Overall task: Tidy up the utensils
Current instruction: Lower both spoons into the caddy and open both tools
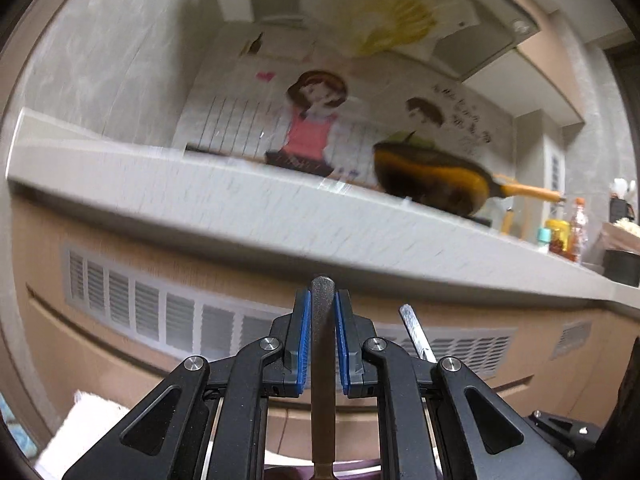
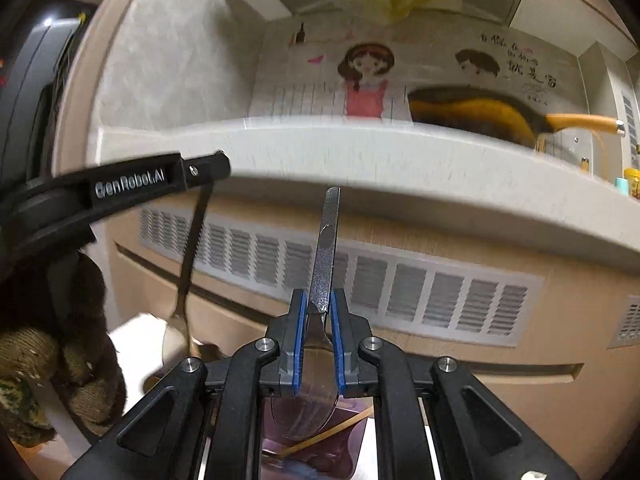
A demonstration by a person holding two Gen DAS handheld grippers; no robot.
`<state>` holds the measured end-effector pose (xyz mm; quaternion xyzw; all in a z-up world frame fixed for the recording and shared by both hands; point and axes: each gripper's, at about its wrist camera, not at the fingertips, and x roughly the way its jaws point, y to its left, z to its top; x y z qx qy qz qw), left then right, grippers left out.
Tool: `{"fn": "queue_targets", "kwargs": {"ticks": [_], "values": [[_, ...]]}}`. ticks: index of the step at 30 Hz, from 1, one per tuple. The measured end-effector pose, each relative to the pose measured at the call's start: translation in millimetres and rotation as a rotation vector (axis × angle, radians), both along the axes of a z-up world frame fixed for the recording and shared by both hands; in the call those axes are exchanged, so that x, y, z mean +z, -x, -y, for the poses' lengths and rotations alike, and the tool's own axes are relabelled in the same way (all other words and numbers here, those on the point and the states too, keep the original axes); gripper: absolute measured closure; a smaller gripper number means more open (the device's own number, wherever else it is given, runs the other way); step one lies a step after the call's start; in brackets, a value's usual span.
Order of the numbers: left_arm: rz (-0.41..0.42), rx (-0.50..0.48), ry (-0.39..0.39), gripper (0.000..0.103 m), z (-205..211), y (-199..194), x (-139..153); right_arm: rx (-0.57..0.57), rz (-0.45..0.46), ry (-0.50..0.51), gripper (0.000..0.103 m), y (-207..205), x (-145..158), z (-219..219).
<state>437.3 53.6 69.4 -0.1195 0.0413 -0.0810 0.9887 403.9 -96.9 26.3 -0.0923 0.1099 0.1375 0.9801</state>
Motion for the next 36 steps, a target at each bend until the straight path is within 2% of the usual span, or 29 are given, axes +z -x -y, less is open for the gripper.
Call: {"fn": "queue_targets", "kwargs": {"ticks": [7,9,14,18,21,23,24,26,28,32,34,36], "values": [[-0.05,0.013,0.012,0.091,-2,-16,-26,-0.006,-0.072,0.059,0.092,-21,-41,-9],[-0.07,0.013,0.016,0.091,-1,-19,-31,-0.001,-0.084,0.055,0.092,-22,-40,-7],[-0.106,0.004,0.035,0.089,-4,-16,-39,0.019,-0.19,0.032,0.092,-27,-41,2],[-0.148,-0.007,0.007,0.089,-2,-7,-43,0.043,-0.264,0.02,0.092,-26,-45,8],[-0.191,-0.016,0.014,0.089,-5,0,-48,0.06,-0.32,0.025,0.091,-25,-43,14],[-0.219,-0.017,0.029,0.089,-10,4,-50,0.065,-0.341,0.042,0.088,-21,-41,17],[-0.237,-0.014,0.039,0.088,-13,6,-50,0.065,-0.354,0.053,0.082,-18,-40,19],[-0.266,-0.01,0.049,0.083,-17,11,-49,0.072,-0.401,0.078,0.068,-18,-40,21],[-0.282,-0.003,0.053,0.076,-21,18,-46,0.067,-0.416,0.103,0.067,-13,-41,23],[-0.292,0.003,0.034,0.069,-26,38,-41,0.069,-0.439,0.116,0.067,-1,-44,28],[-0.303,0.003,0.028,0.058,-28,48,-40,0.069,-0.45,0.106,0.067,5,-44,34],[-0.313,-0.004,0.021,0.057,-30,60,-40,0.065,-0.449,0.105,0.067,10,-44,38]]}}
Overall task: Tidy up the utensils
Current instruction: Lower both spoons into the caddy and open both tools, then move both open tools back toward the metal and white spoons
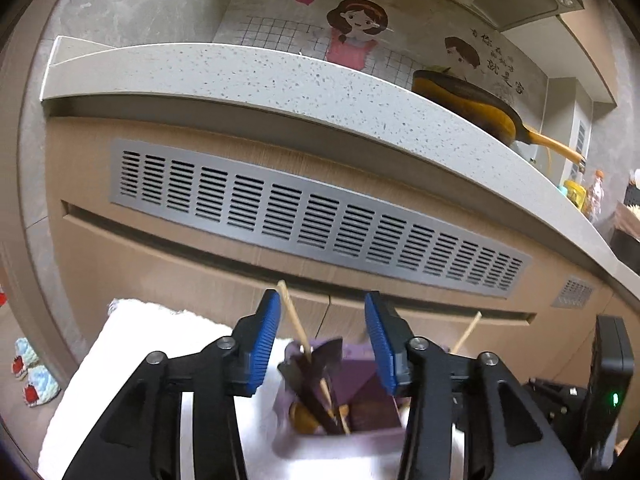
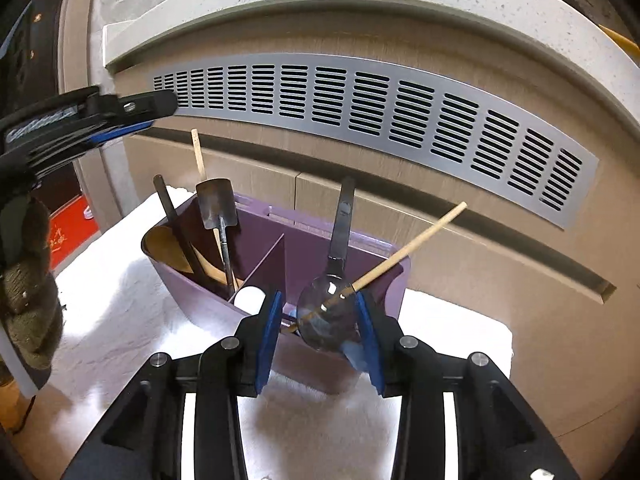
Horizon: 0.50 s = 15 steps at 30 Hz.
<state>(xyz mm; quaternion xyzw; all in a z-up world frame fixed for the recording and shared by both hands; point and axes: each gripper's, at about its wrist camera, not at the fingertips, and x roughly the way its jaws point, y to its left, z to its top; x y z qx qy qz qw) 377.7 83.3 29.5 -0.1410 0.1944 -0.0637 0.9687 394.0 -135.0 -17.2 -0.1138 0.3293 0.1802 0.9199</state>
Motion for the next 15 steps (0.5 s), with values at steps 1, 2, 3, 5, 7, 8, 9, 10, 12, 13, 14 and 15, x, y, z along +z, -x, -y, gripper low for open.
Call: {"fn": "queue_targets", "kwargs": {"ticks": [1,2,3,5,7,8,9,10,12,13,14,15], "values": [[-0.007,-0.003,-0.002,0.057,-1,5,0,-0.005,0.001,-0.001,0.067,2,1,2],[-0.015,-0.009,-0.002,0.057,-1,10,-1,-0.007,0.001,-0.005,0.067,2,2,3],[-0.022,-0.015,-0.001,0.057,-1,15,-2,-0.008,0.0,-0.012,0.067,1,4,3],[-0.038,-0.025,-0.003,0.055,-2,26,-5,-0.016,0.0,-0.012,0.067,-2,7,2],[-0.054,-0.037,-0.004,0.051,-3,38,-10,-0.023,-0.005,-0.006,0.067,-8,12,-6],[-0.063,-0.042,-0.006,0.05,-5,43,-12,-0.027,-0.006,-0.003,0.067,-9,12,-8],[-0.071,-0.045,-0.008,0.048,-6,48,-14,-0.03,-0.004,0.0,0.067,-8,13,-8],[-0.082,-0.048,-0.01,0.047,-7,53,-17,-0.027,-0.003,-0.001,0.067,-2,14,-12],[-0.116,-0.064,-0.023,0.045,-5,61,-24,-0.023,0.0,-0.002,0.067,8,15,-13],[-0.149,-0.081,-0.036,0.045,-3,64,-30,-0.024,0.004,0.002,0.066,13,13,-15],[-0.184,-0.097,-0.043,0.044,-1,67,-35,-0.024,0.009,0.002,0.061,21,14,-13],[-0.224,-0.116,-0.043,0.044,2,69,-42,-0.027,0.019,0.003,0.055,30,14,-11]]}}
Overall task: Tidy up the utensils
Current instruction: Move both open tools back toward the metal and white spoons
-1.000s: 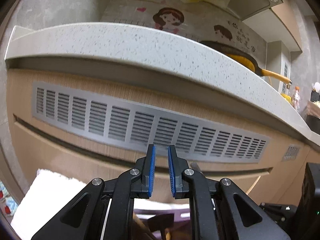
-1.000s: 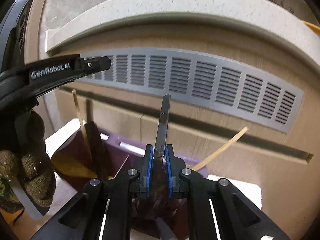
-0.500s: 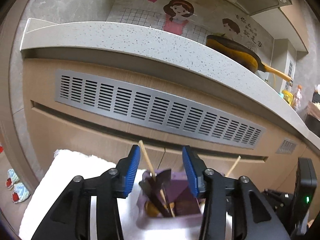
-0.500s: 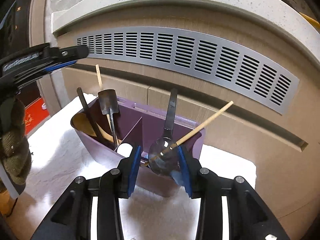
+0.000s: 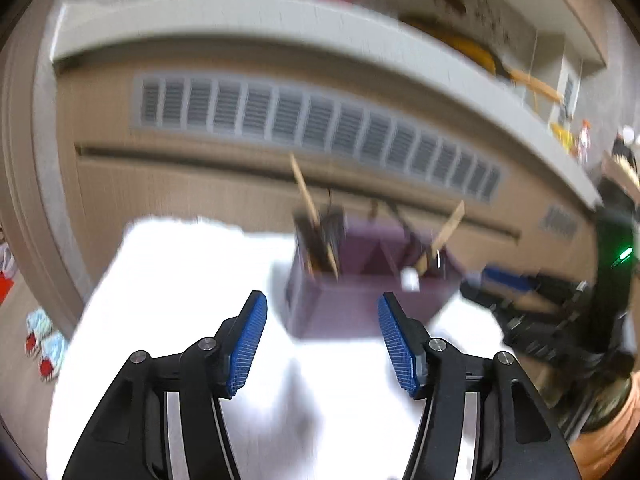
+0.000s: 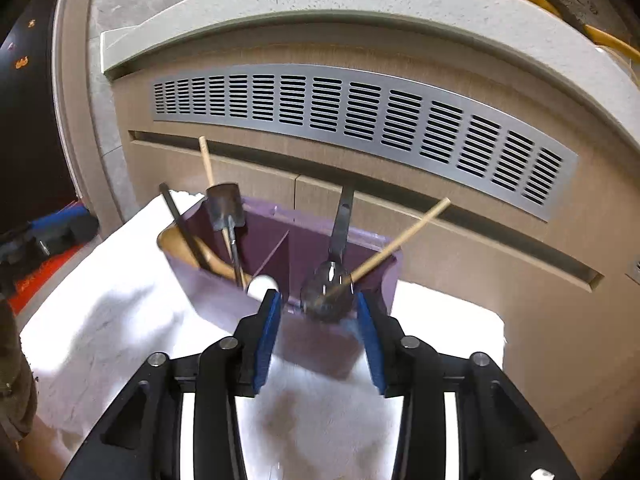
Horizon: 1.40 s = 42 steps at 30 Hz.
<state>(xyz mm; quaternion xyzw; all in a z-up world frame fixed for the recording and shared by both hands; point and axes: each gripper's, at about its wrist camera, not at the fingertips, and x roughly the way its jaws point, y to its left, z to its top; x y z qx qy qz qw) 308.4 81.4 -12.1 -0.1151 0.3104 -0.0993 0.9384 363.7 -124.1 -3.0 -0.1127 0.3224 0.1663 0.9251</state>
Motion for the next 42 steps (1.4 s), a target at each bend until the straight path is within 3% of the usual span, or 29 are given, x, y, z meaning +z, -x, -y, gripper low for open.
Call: {"fn": "queue_targets", "kwargs": {"ticks": [2,5,9,17,19,21,24,31,34,39,41,42], "values": [[-0.087,-0.045,0.009,0.044,6,7,-13,-0.007,0.006,-0.001,0.049,20,0,6],[-0.164,-0.064,0.01,0.044,14,20,-26,-0.022,0.003,-0.006,0.048,47,-1,18],[-0.254,-0.087,0.016,0.044,26,43,-38,-0.039,-0.043,-0.007,0.038,78,-15,30],[-0.424,-0.204,-0.025,0.044,75,120,-60,-0.07,-0.157,-0.081,0.038,147,-56,59],[-0.432,-0.25,-0.055,0.044,92,142,-63,-0.08,-0.187,-0.109,0.037,165,-65,68],[-0.419,-0.298,-0.101,0.044,108,159,-63,-0.096,-0.202,-0.135,0.024,181,-70,78],[-0.393,-0.329,-0.172,0.045,129,173,-65,-0.135,-0.207,-0.169,0.02,198,-73,93],[-0.382,-0.274,-0.292,0.045,155,176,-73,-0.177,-0.287,-0.252,0.019,210,-93,110],[-0.395,-0.261,-0.319,0.045,157,172,-78,-0.193,-0.333,-0.295,0.018,210,-104,115],[-0.393,-0.254,-0.327,0.046,158,162,-84,-0.174,-0.319,-0.361,0.0,215,-107,116],[-0.379,-0.248,-0.314,0.051,155,160,-85,-0.181,-0.313,-0.361,0.0,216,-108,114],[-0.367,-0.239,-0.307,0.059,152,160,-84,-0.184,-0.317,-0.364,0.0,217,-108,114]]}}
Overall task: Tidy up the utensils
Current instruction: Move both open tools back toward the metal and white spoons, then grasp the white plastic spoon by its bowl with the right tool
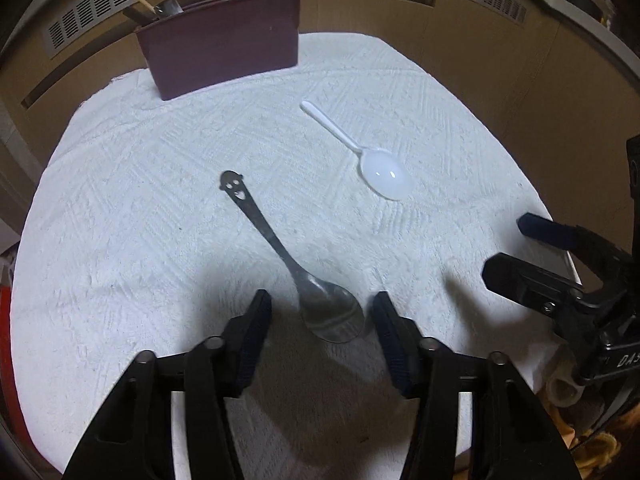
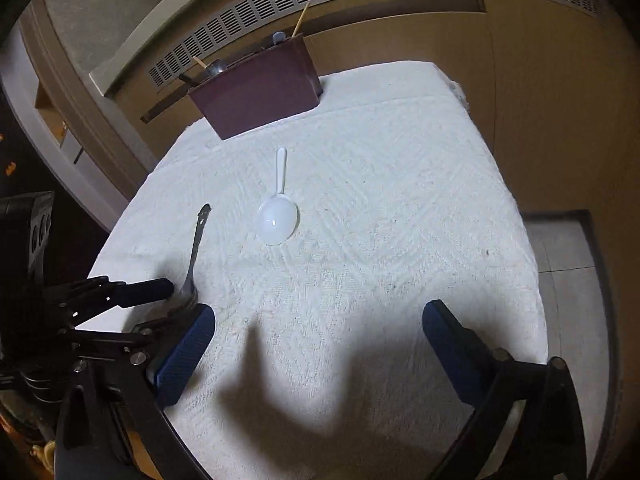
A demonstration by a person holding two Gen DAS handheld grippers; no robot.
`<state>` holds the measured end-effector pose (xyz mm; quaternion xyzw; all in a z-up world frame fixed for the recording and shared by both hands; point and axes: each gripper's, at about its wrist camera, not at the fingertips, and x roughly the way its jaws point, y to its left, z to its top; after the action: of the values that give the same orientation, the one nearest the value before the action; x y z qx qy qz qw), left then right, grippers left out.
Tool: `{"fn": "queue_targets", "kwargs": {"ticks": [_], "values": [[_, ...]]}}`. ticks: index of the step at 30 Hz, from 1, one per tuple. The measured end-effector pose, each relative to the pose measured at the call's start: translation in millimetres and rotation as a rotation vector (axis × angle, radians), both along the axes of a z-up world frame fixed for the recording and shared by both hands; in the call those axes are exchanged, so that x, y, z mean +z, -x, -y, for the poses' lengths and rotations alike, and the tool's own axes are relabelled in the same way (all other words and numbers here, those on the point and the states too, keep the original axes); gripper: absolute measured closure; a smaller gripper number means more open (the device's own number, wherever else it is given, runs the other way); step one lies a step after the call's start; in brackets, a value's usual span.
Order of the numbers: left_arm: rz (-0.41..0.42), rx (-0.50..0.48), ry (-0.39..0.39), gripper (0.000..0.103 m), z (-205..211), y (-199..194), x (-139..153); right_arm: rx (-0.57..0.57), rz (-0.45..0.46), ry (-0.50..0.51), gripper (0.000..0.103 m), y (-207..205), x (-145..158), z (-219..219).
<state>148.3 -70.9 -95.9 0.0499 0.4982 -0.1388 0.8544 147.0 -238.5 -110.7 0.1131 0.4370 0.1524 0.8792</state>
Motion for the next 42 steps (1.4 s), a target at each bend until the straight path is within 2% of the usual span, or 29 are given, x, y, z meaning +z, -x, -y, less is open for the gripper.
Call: {"fn": "queue_targets", "kwargs": {"ticks": [1,2,5,9,13,16,18,19,21,23,27,32,34,36,39,42], "values": [[0.005,0.005,0.013,0.067,-2,0,1,-0.006,-0.007,-0.015,0.0,0,0,2],[0.009,0.013,0.025,0.07,-6,0,1,-0.015,-0.012,-0.032,0.0,1,0,4],[0.016,0.022,0.063,0.072,-13,0,4,-0.01,-0.031,-0.038,0.0,1,1,5],[0.134,0.027,0.063,0.072,-25,9,28,0.056,-0.013,0.1,0.0,-2,4,-10],[0.298,0.059,0.031,0.072,-48,22,67,0.021,0.131,0.251,0.001,2,22,-13],[0.379,0.096,0.039,0.074,-68,25,89,0.064,0.192,0.315,0.02,-2,35,-22],[0.416,0.12,0.052,0.076,-79,26,99,0.121,0.194,0.315,0.039,-8,38,-32],[0.431,0.132,0.059,0.083,-85,26,103,0.14,0.186,0.311,0.042,-12,38,-37],[0.446,0.154,0.068,0.086,-96,24,107,0.18,0.171,0.313,0.052,-23,35,-50],[0.453,0.178,0.077,0.086,-106,22,107,0.199,0.168,0.332,0.057,-32,30,-63],[0.441,0.233,0.096,0.086,-130,18,102,0.234,0.137,0.374,0.057,-48,17,-86],[0.381,0.293,0.13,0.086,-153,14,84,0.221,0.08,0.4,0.057,-62,2,-93],[0.352,0.317,0.146,0.086,-161,11,77,0.22,0.072,0.393,0.057,-62,3,-91],[0.322,0.349,0.163,0.085,-169,7,70,0.235,0.06,0.39,0.071,-61,3,-91],[0.277,0.397,0.187,0.085,-182,4,62,0.245,0.065,0.416,0.071,-54,9,-91],[0.229,0.456,0.165,0.084,-194,5,53,0.258,0.078,0.402,0.072,-44,22,-88]]}}
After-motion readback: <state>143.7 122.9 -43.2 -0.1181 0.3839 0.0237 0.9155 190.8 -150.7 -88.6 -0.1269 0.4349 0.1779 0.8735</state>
